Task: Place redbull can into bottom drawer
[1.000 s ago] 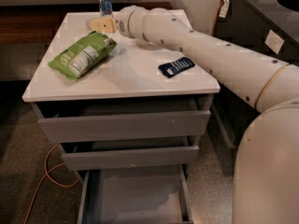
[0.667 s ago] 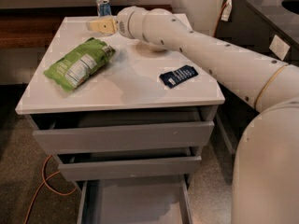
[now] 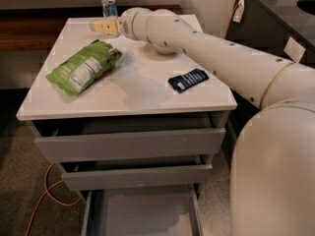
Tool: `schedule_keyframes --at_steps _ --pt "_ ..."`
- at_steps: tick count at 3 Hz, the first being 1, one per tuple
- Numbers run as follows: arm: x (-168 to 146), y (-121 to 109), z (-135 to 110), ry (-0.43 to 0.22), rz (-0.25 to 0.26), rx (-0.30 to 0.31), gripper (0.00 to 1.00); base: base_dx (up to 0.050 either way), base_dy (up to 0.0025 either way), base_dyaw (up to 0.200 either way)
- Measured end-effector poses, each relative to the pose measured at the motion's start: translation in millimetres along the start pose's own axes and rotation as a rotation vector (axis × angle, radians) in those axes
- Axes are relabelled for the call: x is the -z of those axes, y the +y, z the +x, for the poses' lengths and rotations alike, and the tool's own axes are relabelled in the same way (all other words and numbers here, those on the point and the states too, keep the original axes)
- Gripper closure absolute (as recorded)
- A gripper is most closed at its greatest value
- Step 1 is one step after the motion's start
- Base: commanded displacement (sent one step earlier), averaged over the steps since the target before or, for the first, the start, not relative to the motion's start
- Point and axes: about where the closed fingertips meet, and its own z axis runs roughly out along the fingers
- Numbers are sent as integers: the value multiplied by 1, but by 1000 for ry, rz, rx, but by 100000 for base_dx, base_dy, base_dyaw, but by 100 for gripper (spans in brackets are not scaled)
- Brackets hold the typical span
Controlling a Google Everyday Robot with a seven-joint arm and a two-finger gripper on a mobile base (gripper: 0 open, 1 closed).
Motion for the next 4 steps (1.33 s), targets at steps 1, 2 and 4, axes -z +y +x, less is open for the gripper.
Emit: schedule_keyframes --at_steps 1,2,4 --pt "-32 -19 6 -18 51 -51 0 0 0 0" --pt "-51 -32 11 -21 74 -64 0 0 0 0" --pt "-83 -57 22 -28 83 -73 0 0 0 0"
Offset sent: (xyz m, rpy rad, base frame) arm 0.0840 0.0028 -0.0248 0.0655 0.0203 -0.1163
